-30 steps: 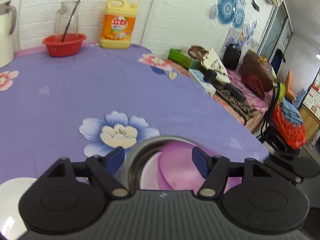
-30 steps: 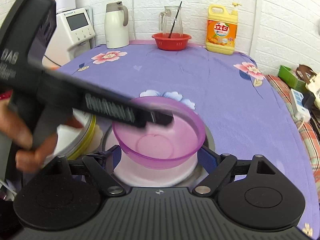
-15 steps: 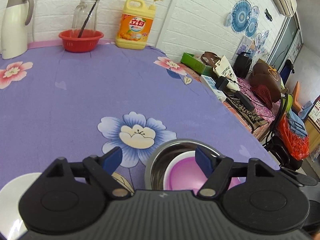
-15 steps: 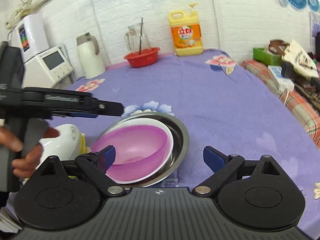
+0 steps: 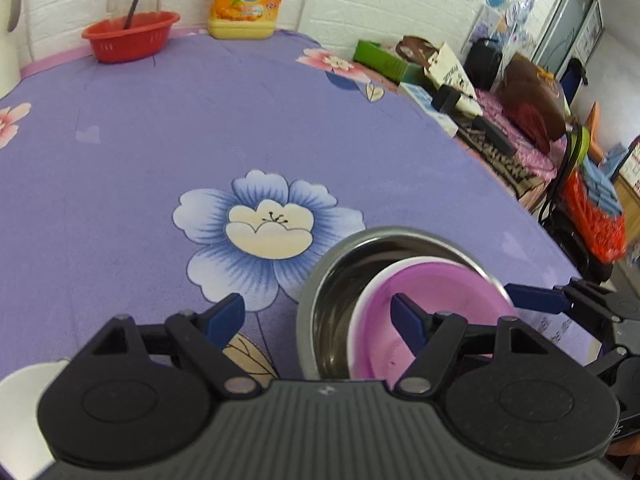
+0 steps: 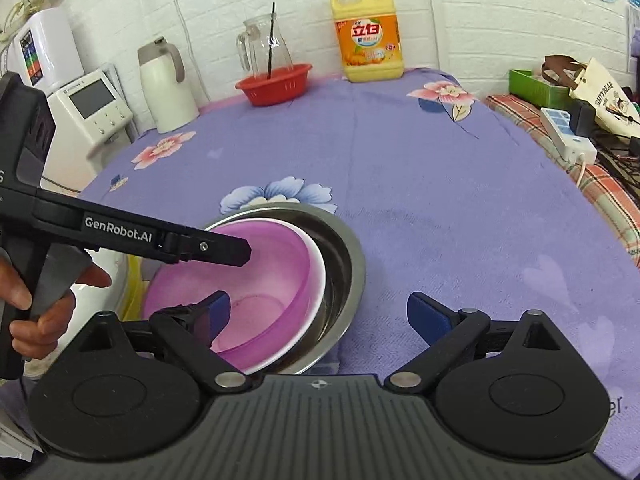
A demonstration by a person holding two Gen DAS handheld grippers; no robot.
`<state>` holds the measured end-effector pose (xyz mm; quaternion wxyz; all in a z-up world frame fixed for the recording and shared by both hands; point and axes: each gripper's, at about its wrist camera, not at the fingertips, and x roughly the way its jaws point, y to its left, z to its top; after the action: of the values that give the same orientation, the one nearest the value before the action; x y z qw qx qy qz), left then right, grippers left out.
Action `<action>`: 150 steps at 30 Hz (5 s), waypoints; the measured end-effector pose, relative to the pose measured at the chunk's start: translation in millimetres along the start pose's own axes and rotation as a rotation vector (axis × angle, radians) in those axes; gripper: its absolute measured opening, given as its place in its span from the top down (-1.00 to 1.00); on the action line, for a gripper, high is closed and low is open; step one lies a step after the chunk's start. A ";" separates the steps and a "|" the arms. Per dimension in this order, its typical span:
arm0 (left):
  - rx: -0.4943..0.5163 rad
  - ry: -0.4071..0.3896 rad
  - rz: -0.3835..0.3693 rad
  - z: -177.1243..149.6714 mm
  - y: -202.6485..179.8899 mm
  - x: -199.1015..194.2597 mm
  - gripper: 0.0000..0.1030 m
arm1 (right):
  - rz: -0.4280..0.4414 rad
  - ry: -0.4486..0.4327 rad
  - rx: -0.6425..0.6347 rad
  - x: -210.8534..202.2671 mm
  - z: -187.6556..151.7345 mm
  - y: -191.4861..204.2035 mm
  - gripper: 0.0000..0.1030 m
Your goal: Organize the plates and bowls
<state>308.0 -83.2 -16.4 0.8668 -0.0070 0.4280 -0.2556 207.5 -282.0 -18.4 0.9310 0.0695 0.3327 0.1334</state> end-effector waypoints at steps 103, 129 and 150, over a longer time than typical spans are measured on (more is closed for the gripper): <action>-0.287 -0.444 0.404 -151.9 62.0 -215.8 -0.43 | 0.189 -0.178 0.045 -31.9 -32.4 141.7 -1.00; -0.104 -0.551 0.613 -233.4 -72.1 -229.1 -0.46 | 0.033 -0.360 0.030 -119.6 -124.3 136.2 -1.00; -0.069 -0.483 0.443 -248.2 -88.7 -208.4 -0.46 | -0.162 -0.297 0.055 -139.9 -143.5 130.8 -1.00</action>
<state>-20.6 -15.4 0.8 0.9770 -0.0037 0.2097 -0.0372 -14.4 -192.6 -16.2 0.9754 0.0870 0.1993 0.0372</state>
